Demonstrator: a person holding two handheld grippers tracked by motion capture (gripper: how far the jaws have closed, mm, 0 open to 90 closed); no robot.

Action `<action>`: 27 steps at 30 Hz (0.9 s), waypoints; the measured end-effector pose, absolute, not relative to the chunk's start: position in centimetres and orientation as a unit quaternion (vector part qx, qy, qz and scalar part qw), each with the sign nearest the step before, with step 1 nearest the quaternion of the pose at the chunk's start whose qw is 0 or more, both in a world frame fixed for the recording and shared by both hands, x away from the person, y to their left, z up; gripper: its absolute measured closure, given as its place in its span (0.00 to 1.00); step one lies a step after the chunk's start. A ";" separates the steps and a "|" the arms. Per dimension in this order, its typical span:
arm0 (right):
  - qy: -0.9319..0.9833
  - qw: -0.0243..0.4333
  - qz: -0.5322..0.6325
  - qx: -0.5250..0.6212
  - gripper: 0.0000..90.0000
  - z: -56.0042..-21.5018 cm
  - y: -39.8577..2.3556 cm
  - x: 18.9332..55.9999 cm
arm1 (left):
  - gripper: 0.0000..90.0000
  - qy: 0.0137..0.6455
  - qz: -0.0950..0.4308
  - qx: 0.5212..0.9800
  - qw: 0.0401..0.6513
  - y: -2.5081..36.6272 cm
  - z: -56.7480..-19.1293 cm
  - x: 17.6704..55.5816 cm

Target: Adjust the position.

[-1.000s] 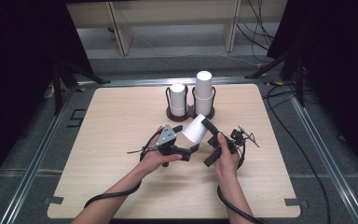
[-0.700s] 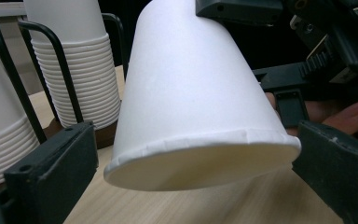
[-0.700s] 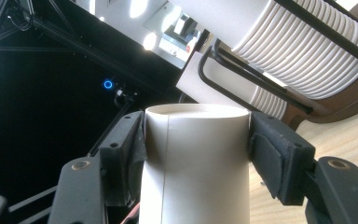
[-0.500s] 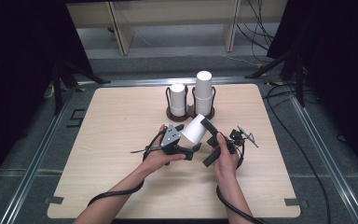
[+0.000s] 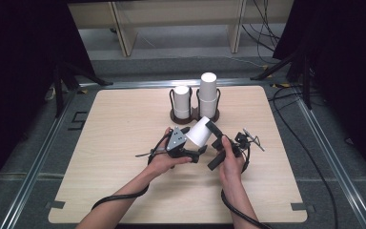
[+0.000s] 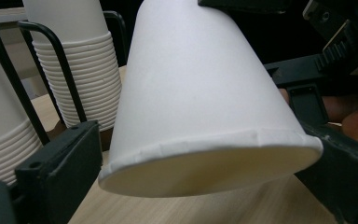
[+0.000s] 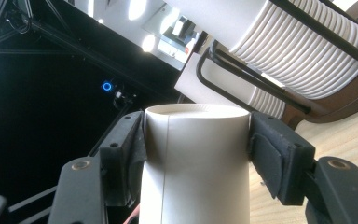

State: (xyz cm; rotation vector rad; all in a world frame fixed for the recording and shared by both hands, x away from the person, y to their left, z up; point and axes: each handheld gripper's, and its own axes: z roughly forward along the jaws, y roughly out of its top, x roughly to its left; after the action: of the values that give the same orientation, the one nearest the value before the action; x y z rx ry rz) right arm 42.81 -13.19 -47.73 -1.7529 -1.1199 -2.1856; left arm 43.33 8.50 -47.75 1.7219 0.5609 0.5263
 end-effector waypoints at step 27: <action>-0.372 0.054 -0.732 -0.569 0.40 -47.6 -13.4 43.0 | 0.27 0.227 0.218 0.746 0.587 9.4 -47.1 43.5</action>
State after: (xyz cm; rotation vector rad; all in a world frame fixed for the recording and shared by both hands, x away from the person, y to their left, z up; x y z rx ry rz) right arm 43.05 -13.37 -47.61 -1.7280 -1.1298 -2.2226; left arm 43.48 9.35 -47.07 1.7392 0.5302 0.5071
